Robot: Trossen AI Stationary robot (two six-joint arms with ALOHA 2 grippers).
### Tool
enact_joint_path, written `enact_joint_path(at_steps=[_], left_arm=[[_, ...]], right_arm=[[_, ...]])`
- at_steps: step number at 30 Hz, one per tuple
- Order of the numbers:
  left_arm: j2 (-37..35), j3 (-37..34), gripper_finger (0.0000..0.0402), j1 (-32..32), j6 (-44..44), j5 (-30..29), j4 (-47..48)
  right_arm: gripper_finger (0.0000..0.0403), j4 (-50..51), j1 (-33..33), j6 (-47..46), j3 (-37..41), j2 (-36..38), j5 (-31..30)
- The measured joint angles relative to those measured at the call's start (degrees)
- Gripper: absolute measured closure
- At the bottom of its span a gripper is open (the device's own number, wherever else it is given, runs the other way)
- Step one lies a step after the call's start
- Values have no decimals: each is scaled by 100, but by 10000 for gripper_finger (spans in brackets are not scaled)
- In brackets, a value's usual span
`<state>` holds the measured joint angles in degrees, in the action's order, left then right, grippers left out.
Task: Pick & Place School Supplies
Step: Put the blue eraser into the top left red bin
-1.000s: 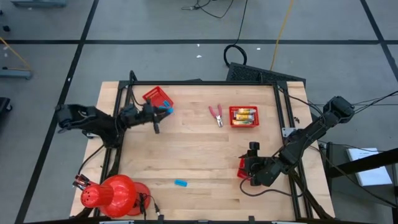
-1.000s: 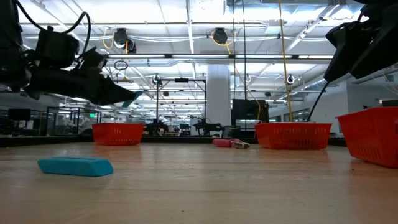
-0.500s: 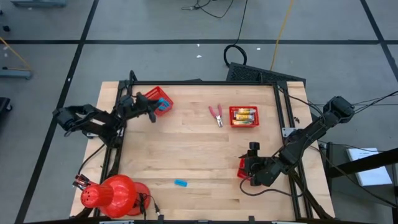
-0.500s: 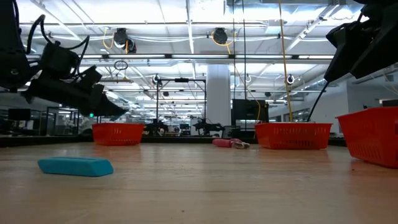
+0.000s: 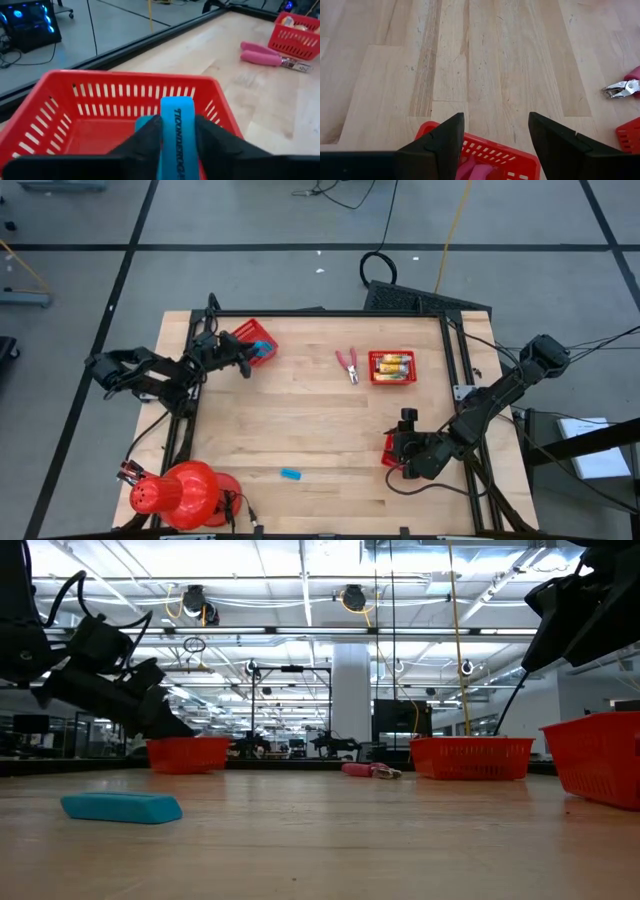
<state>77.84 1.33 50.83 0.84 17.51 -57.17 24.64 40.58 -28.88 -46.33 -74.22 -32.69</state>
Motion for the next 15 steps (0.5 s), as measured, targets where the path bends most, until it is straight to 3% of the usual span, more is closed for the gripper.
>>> enact_joint_path(at_steps=[4, 7, 11, 15], left_arm=[[0, 55, 207, 0, -54, -8, -9], [0, 92, 174, 0, -41, -8, -11], [2, 100, 166, -18, 103, 121, -308], [2, 102, 183, -179, 120, 427, -772]], right_arm=[[190, 0, 0, 2, 0, 0, 2], [190, 1, 0, 7, 0, 1, 2], [190, 2, 0, 15, 0, 0, 0], [190, 2, 0, 6, 0, -1, 2]])
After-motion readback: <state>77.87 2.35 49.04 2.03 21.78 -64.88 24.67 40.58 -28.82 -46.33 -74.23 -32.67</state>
